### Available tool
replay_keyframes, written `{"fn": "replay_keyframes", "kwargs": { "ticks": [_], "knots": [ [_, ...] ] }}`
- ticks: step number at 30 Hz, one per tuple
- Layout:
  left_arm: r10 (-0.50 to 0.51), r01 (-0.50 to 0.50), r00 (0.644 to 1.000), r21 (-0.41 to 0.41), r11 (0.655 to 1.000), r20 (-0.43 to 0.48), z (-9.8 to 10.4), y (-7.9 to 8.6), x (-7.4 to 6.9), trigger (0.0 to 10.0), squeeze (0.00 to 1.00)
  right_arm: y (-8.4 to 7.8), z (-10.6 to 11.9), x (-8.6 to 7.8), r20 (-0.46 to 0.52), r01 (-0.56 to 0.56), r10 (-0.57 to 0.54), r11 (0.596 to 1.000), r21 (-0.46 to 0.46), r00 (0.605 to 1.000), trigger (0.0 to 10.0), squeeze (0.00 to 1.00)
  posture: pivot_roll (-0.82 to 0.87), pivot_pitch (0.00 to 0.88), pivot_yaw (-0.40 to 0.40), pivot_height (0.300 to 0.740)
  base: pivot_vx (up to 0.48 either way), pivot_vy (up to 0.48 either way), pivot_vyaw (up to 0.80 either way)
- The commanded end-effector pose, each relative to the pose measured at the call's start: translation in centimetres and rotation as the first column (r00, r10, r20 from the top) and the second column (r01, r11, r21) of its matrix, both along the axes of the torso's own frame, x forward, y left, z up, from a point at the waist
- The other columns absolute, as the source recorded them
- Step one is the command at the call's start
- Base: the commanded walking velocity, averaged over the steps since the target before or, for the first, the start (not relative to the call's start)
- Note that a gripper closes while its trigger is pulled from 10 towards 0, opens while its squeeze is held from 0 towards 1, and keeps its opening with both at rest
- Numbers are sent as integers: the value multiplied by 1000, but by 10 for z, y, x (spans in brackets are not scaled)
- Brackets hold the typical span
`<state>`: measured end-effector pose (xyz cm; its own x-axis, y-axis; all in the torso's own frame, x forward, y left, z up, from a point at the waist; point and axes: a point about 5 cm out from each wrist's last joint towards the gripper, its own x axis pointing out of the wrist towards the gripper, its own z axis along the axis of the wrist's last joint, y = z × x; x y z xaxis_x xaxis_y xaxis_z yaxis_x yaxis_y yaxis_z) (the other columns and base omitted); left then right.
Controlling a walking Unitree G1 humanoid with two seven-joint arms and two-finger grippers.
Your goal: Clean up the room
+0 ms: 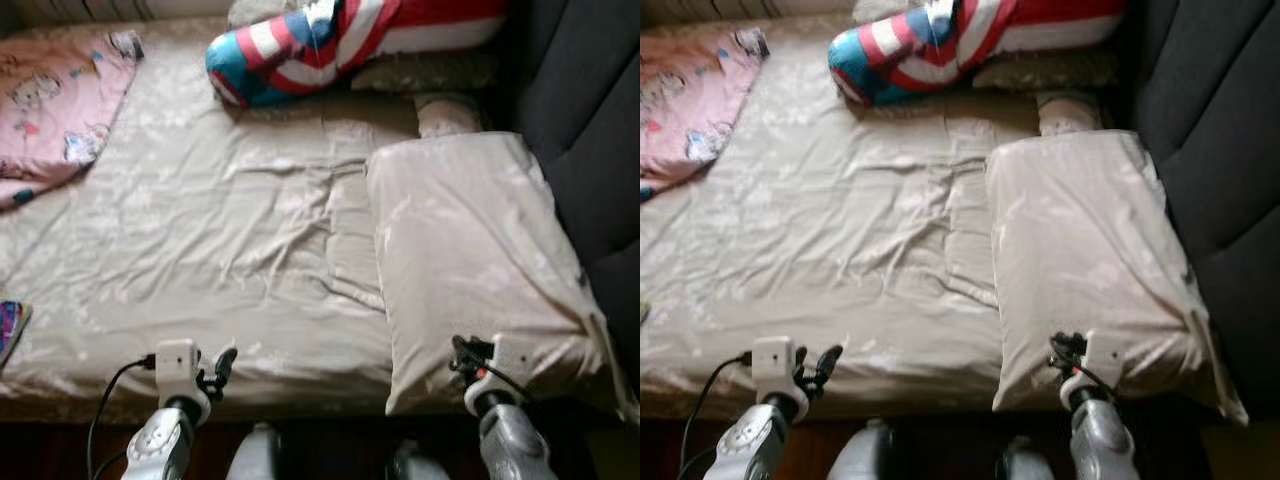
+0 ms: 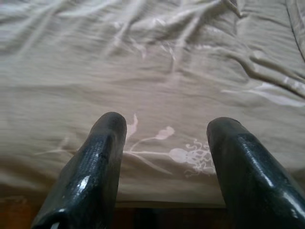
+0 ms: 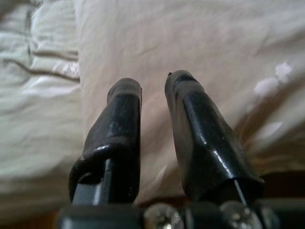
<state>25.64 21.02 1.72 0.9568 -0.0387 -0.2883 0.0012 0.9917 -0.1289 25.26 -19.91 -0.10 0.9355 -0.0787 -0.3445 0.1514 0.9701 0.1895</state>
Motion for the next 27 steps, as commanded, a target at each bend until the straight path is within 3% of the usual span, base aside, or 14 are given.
{"fn": "replay_keyframes", "kwargs": {
  "ticks": [1,6,9,15,16,17,18,24,25,27],
  "knots": [
    [5,-4,998,22,1000,-58,-12,5,-8,10000,0,-4,-14,-12,-59,38,-38,999,1,998,10000,0,5,175,31,740,0,0,0],
    [-26,33,989,48,998,-144,-31,6,-15,10000,0,-5,-38,-29,-180,36,-37,999,-8,983,10000,0,16,142,29,740,0,0,0],
    [-2,12,976,47,999,-220,-45,9,-23,10000,0,-13,-51,-41,-266,112,-104,994,13,958,10000,0,20,120,28,740,0,0,0],
    [7,20,938,75,997,-346,-63,10,-36,10000,0,-17,-67,-59,-408,93,-114,993,-70,906,10000,0,16,119,19,740,0,0,0],
    [12,17,931,77,997,-364,-66,10,-37,10000,0,-18,-69,-61,-417,93,-113,993,-68,902,10000,329,21,129,16,740,0,0,0],
    [12,17,931,77,997,-364,-66,10,-37,10000,0,-18,-69,-61,-417,93,-113,993,-68,902,10000,329,21,129,16,740,0,0,0],
    [17,13,927,78,997,-374,-67,11,-38,10000,0,-18,-69,-61,-412,89,-110,994,-71,904,10000,1000,23,138,16,740,0,0,0],
    [17,19,908,82,996,-419,-74,9,-44,10000,0,-15,-71,-62,-431,79,-102,994,-72,897,10000,1000,15,171,11,740,0,0,0],
    [17,21,900,81,996,-436,-76,7,-46,10000,0,-12,-77,-70,-481,44,-83,995,-92,873,10000,1000,25,171,7,740,0,0,0],
    [18,19,898,80,997,-439,-77,6,-46,10000,0,-12,-78,-73,-494,38,-81,995,-96,866,10000,1000,25,171,7,740,0,0,0]
  ]
}}
